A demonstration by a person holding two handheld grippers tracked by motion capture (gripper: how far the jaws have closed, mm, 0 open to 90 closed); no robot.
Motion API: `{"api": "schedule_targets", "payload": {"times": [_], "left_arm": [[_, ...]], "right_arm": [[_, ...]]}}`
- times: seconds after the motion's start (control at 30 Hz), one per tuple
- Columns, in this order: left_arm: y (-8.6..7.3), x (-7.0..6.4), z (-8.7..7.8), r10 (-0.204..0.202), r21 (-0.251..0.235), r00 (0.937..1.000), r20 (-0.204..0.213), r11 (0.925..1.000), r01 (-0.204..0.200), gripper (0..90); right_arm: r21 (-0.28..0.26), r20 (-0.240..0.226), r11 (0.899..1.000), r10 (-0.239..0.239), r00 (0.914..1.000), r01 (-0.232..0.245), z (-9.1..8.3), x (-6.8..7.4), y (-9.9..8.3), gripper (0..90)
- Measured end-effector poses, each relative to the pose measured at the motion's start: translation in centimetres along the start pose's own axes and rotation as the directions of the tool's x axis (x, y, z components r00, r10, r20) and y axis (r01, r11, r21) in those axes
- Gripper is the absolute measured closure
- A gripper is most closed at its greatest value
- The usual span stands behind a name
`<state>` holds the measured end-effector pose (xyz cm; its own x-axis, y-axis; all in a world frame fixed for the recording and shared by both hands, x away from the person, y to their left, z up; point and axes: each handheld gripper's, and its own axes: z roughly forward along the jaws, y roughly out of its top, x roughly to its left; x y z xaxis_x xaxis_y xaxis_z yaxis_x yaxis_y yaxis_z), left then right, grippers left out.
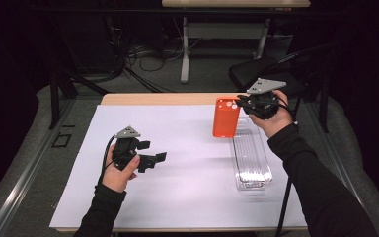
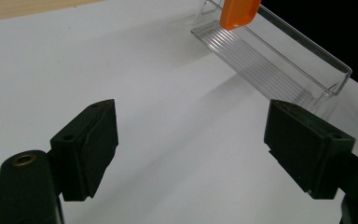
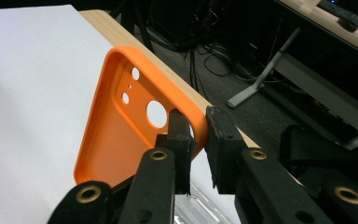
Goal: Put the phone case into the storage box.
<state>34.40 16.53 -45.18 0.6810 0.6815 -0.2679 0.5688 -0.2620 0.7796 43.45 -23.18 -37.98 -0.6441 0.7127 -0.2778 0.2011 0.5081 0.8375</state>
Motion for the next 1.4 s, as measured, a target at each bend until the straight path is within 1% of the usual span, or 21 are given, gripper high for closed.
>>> {"api": "schedule_targets", "payload": {"times": [0.23, 0.4, 0.63, 0.7, 1.07, 1.17, 1.4], "left_arm": [[0.0, 0.1, -0.2, 0.0, -0.005, 1.0, -0.001, 1.0, 0.0, 17.0], [0.0, 0.2, -0.2, 0.002, 0.0, 1.0, 0.004, 1.0, -0.002, 16.6], [-0.1, 0.1, -0.2, 0.016, 0.014, 0.9999, -0.002, 0.9998, -0.016, 16.6], [-0.1, 0.1, -0.3, 0.014, 0.012, 0.9999, -0.008, 0.9998, -0.014, 16.6], [-0.2, 0.1, -0.2, 0.022, 0.019, 0.9997, -0.012, 0.9996, -0.022, 16.6], [-0.2, 0.1, -0.1, 0.019, 0.021, 0.9998, -0.01, 0.9996, -0.019, 16.6], [-0.2, 0.2, 0.0, 0.015, 0.026, 0.9999, -0.009, 0.9996, -0.014, 16.6]], "right_arm": [[0.018, 0.035, 1.0, 0.0, 0.9994, -0.001, -0.4, -1.5, -0.6, 80.9], [0.015, 0.058, 1.0, 0.008, 0.9983, -0.009, -0.9, -2.4, -0.9, 80.9], [0.027, 0.087, 1.0, 0.002, 0.9962, -0.004, -1.3, -3.6, -1.6, 80.9], [0.03, 0.093, 1.0, 0.003, 0.9957, -0.006, -1.4, -3.8, -1.8, 80.9], [0.04, 0.11, 0.999, 0.006, 0.9939, -0.01, -1.3, -4.6, -2.9, 80.9], [0.047, 0.114, 0.999, -0.001, 0.9935, -0.004, -1.2, -4.7, -3.2, 80.9], [0.04, 0.126, 0.999, -0.018, 0.9919, 0.013, -0.9, -4.8, -3.7, 80.9]]}}
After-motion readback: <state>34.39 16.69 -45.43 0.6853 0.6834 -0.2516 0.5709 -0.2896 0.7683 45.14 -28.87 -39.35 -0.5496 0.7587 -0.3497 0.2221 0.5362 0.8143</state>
